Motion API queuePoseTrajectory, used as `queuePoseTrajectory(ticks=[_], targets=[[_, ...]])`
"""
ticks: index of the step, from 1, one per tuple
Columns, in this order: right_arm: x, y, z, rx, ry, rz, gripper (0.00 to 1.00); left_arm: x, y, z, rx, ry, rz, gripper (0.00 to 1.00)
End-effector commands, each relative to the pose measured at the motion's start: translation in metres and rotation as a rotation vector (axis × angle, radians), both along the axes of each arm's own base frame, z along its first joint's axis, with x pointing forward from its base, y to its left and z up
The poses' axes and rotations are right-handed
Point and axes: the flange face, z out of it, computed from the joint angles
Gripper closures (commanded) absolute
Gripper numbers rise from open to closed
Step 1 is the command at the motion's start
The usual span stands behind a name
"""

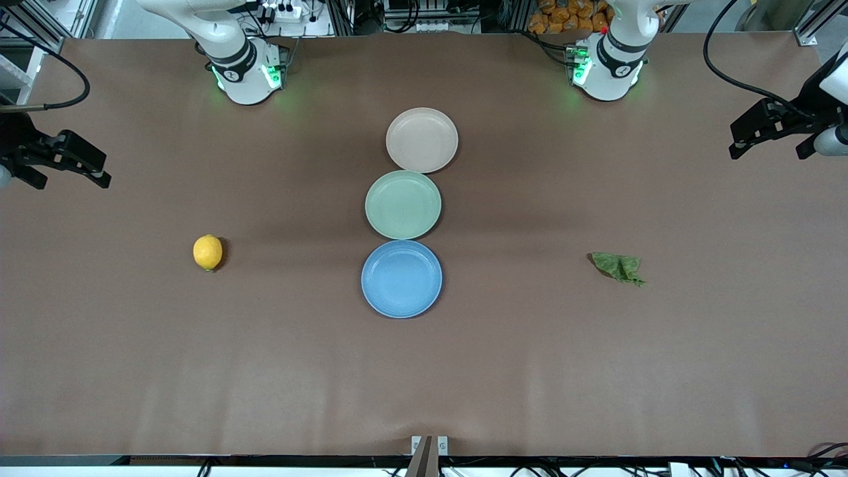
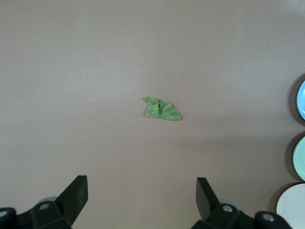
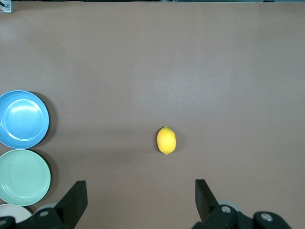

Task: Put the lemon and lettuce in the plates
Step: 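Reach the right gripper to the lemon while the left gripper reaches the lettuce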

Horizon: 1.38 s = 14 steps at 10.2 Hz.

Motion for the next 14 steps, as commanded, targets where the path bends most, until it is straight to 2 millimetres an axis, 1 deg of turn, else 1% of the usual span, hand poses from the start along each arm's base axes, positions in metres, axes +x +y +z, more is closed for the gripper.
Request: queuePoseTrajectory(ticks=[1, 3, 4, 5, 6, 7, 8, 9, 10, 11, 12, 13, 14], targets=[[0.001, 0.0, 0.002, -0.001, 0.003, 0.0, 0.0, 0.0, 0.003, 0.005, 0.021, 0.005, -0.022, 0.0], [0.002, 0.001, -0.002, -0.002, 0.011, 0.001, 0.0, 0.002, 0.002, 0.001, 0.012, 0.012, -0.023, 0.0], [0.005, 0.001, -0.009, -0.003, 0.024, 0.001, 0.0, 0.009, 0.002, -0.01, 0.009, 0.032, -0.029, 0.0], [0.007, 0.001, -0.021, -0.004, 0.046, 0.001, 0.0, 0.017, 0.002, -0.028, 0.009, 0.066, -0.048, 0.0], [0.013, 0.0, -0.039, -0.006, 0.075, 0.001, 0.0, 0.029, 0.002, -0.052, 0.005, 0.111, -0.073, 0.0], [0.015, -0.003, -0.059, -0.008, 0.105, -0.005, 0.0, 0.036, 0.002, -0.07, -0.012, 0.146, -0.08, 0.0], [0.02, -0.005, -0.087, -0.011, 0.108, -0.008, 0.0, 0.045, -0.001, -0.093, -0.041, 0.187, -0.08, 0.0], [0.022, -0.015, -0.117, -0.013, 0.113, -0.023, 0.0, 0.059, -0.003, -0.127, -0.056, 0.244, -0.082, 0.0], [0.022, -0.02, -0.144, -0.015, 0.127, -0.03, 0.0, 0.07, -0.017, -0.157, -0.058, 0.28, -0.105, 0.0], [0.019, -0.027, -0.177, -0.016, 0.154, -0.042, 0.0, 0.079, -0.024, -0.186, -0.059, 0.291, -0.113, 0.0], [0.016, -0.039, -0.208, -0.013, 0.158, -0.062, 0.0, 0.083, -0.025, -0.214, -0.063, 0.28, -0.11, 0.0], [0.011, -0.049, -0.232, -0.013, 0.162, -0.076, 0.0, 0.082, -0.024, -0.244, -0.063, 0.262, -0.108, 0.0], [0.006, -0.049, -0.262, -0.015, 0.175, -0.075, 0.0, 0.079, -0.023, -0.273, -0.064, 0.251, -0.103, 0.0]])
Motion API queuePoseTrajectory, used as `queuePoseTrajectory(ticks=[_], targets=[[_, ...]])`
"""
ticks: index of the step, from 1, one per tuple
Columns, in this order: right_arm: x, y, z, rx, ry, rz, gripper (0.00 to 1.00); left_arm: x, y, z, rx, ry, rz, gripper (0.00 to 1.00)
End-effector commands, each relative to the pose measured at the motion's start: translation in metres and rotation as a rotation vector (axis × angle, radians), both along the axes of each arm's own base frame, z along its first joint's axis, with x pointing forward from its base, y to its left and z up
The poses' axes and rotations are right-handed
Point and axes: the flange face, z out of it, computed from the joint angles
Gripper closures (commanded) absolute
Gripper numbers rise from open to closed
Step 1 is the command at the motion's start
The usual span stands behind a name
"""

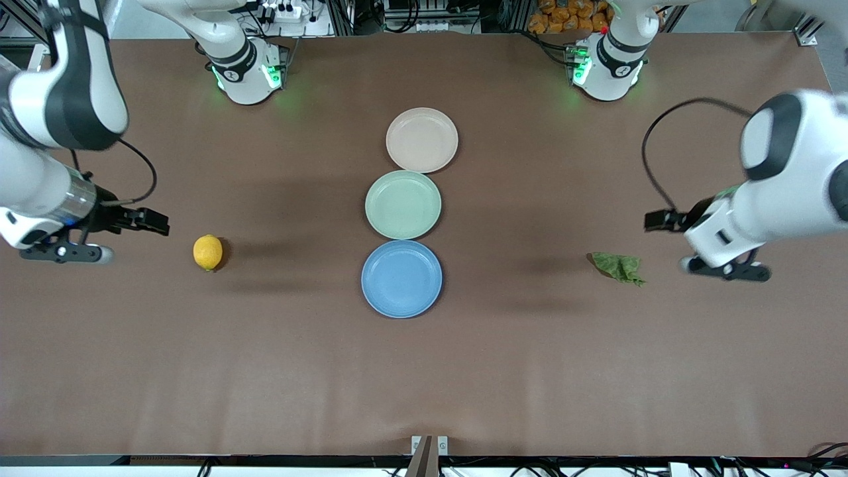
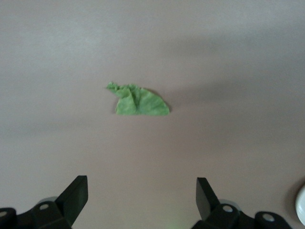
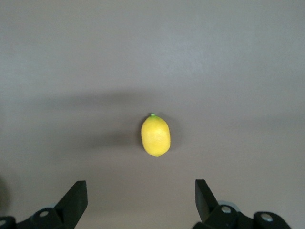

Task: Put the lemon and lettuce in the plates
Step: 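Reach the right gripper to the lemon while the left gripper reaches the lettuce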

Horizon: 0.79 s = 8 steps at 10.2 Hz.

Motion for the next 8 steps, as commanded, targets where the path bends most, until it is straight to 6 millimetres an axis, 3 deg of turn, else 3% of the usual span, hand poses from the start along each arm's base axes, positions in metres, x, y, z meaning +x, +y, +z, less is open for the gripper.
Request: queuePoseTrajectory(ticks=[1, 5, 8], targets=[[-0.017, -0.004, -0.06, -0.009, 0.01, 0.004, 0.0, -0.016, 0.004, -0.057, -0.015, -0.021, 0.004, 0.0], [-0.032, -0.006, -0.152, -0.054, -0.073, 0.055, 0.0, -0.05, 0.006, -0.164, -0.018, -0.097, 0.006, 0.0], [-0.039, -0.009, -0.19, -0.053, -0.019, 0.052, 0.0, -0.061, 0.016, -0.219, -0.009, -0.108, 0.008, 0.0]])
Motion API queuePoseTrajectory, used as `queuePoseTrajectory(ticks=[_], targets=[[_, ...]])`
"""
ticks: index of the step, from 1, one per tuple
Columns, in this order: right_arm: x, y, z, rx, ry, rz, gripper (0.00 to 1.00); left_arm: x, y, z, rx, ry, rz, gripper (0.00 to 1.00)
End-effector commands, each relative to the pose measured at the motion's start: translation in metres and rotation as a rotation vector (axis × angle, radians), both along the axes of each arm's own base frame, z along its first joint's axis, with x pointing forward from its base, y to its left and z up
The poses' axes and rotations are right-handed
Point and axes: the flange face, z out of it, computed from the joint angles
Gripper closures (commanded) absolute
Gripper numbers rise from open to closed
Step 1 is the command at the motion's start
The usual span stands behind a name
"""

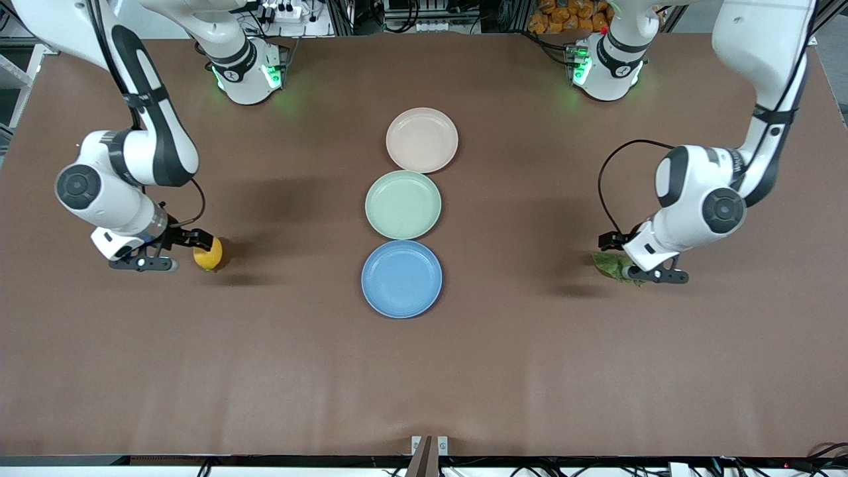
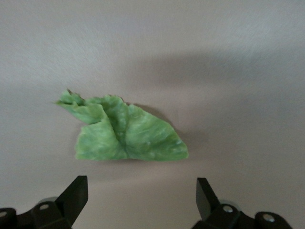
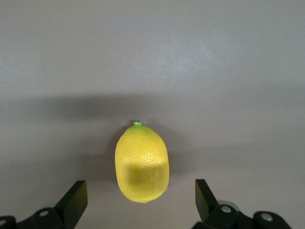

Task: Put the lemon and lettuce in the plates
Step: 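Close the right gripper on the lemon while the left gripper grasps the lettuce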

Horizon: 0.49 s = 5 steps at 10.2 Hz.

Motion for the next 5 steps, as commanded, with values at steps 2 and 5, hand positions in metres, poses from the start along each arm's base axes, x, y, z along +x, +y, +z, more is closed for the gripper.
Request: queuePoseTrajectory(ticks=[2, 5], targets=[[-0.006, -0.009, -0.027, -0.01, 0.036, -0.002, 0.0, 0.001, 0.012, -0.017, 0.054, -0.029, -0.065, 0.0], [-0.004, -0.015, -0.048, -0.008, 0.013, -0.009, 0.0, 0.011, 0.007, -0.03, 0.061, -0.051, -0.08, 0.0]])
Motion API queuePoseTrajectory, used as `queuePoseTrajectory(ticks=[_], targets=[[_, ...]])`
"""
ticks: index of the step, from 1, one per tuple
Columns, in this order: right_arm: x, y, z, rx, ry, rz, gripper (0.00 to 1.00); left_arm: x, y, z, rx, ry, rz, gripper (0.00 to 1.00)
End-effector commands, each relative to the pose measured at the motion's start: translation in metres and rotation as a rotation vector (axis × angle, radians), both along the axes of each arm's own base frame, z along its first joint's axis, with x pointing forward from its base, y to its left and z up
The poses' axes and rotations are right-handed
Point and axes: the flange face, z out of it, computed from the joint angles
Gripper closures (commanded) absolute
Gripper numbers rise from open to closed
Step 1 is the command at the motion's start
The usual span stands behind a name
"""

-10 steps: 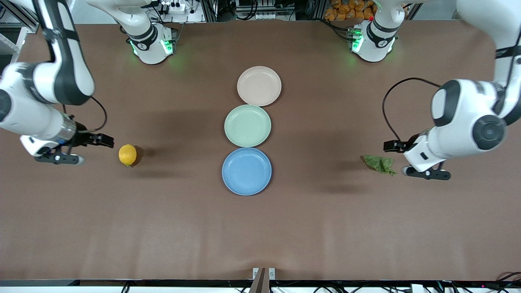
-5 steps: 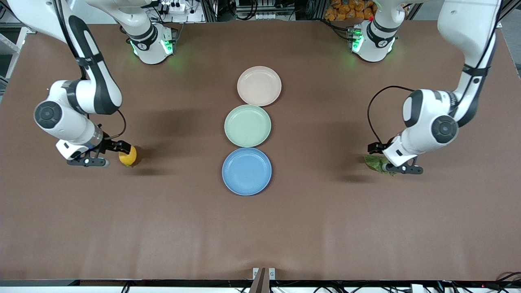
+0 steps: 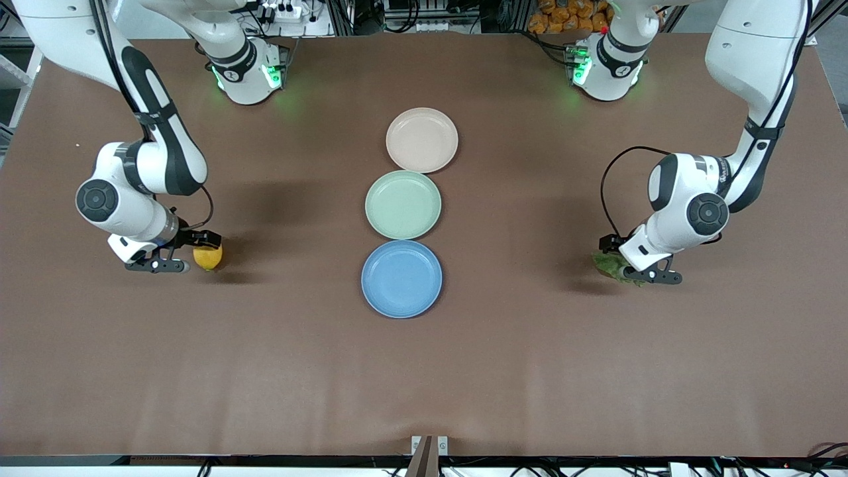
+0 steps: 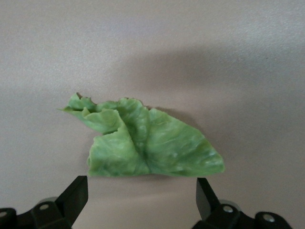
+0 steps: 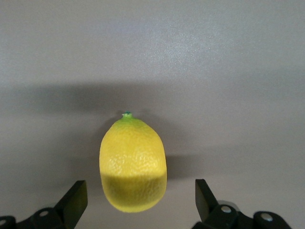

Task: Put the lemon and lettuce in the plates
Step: 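Close the right gripper on the lemon while the left gripper grasps the lettuce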

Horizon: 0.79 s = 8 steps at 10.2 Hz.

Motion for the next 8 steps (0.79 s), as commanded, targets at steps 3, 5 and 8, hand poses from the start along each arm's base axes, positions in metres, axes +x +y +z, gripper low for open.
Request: queuePoseTrajectory(ticks=[3, 5, 8], targets=[[-0.002, -0.009, -0.021, -0.006, -0.003, -0.003, 0.0, 0.013, -0.008, -0.018, 0.009, -0.053, -0.036, 0.01], [-0.003, -0.009, -0.026, -0.003, 0.004, -0.004, 0.0, 0.013, -0.008, -0.018, 0.036, -0.057, -0.082, 0.37], [-0.003, -0.007, -0.027, 0.0, 0.007, -0.008, 0.54, 0.013, -0.003, -0.018, 0.077, -0.062, -0.139, 1.0]])
